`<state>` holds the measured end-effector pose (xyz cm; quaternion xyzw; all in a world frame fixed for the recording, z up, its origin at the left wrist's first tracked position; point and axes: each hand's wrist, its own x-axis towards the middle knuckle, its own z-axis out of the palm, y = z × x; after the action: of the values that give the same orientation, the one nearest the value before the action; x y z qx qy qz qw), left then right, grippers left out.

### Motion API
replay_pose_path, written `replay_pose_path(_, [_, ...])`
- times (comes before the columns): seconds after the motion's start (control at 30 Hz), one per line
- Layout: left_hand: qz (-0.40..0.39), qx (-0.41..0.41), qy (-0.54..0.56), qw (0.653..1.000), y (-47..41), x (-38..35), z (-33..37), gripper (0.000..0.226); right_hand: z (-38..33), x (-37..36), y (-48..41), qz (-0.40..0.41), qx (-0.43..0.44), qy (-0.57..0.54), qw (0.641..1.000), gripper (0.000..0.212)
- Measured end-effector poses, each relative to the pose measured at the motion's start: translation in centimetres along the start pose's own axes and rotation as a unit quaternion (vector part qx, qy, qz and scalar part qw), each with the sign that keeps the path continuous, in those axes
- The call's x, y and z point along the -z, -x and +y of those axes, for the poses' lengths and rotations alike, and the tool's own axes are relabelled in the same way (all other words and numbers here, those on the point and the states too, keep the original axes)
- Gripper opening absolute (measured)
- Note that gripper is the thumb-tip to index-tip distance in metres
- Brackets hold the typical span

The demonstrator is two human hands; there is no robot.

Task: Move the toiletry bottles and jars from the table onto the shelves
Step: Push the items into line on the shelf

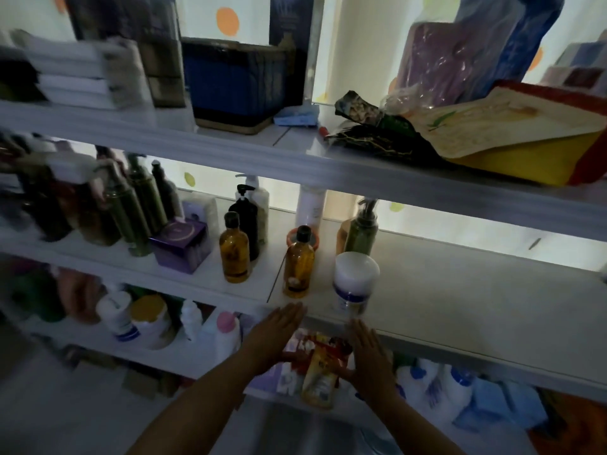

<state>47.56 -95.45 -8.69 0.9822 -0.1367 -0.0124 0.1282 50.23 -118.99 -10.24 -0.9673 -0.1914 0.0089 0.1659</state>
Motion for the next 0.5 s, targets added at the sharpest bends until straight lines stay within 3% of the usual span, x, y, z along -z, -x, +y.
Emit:
replay_pose_path(0.17, [0.007, 0.085, -0.094, 0.992, 6.8, 2.8, -6.9, 0.081, -10.3, -0.9, -1.5, -0.056, 0.127, 0.034, 0.990, 0.094])
replay_pose_path(0.23, [-0.016, 0.130, -0.111, 0.985, 11.2, 4.2, -9.9, 0.077, -16.1, -0.8, -2.1, -0.107, 0.163, 0.005, 0.981, 0.105])
replay_pose_path(0.3, [-0.018, 0.186, -0.135, 0.973, 16.3, 5.5, -13.3, 0.078, -22.1, -1.4, -3.0, -0.086, 0.222, 0.013, 0.971, 0.122])
replay_pose_path(0.33, [-0.005, 0.220, -0.140, 0.965, 18.8, 5.8, -15.3, 0.080, -25.1, -2.0, -3.4, -0.079, 0.256, 0.021, 0.963, 0.128])
replay_pose_path(0.4, [-0.010, 0.296, -0.148, 0.944, 24.3, 8.0, -17.5, 0.085, -31.5, -2.9, -3.6, -0.141, 0.285, 0.010, 0.948, 0.138])
replay_pose_path(0.5, [0.027, 0.398, -0.164, 0.902, 32.5, 10.7, -20.8, 0.087, -40.7, -5.3, -3.6, -0.160, 0.349, 0.010, 0.923, 0.136])
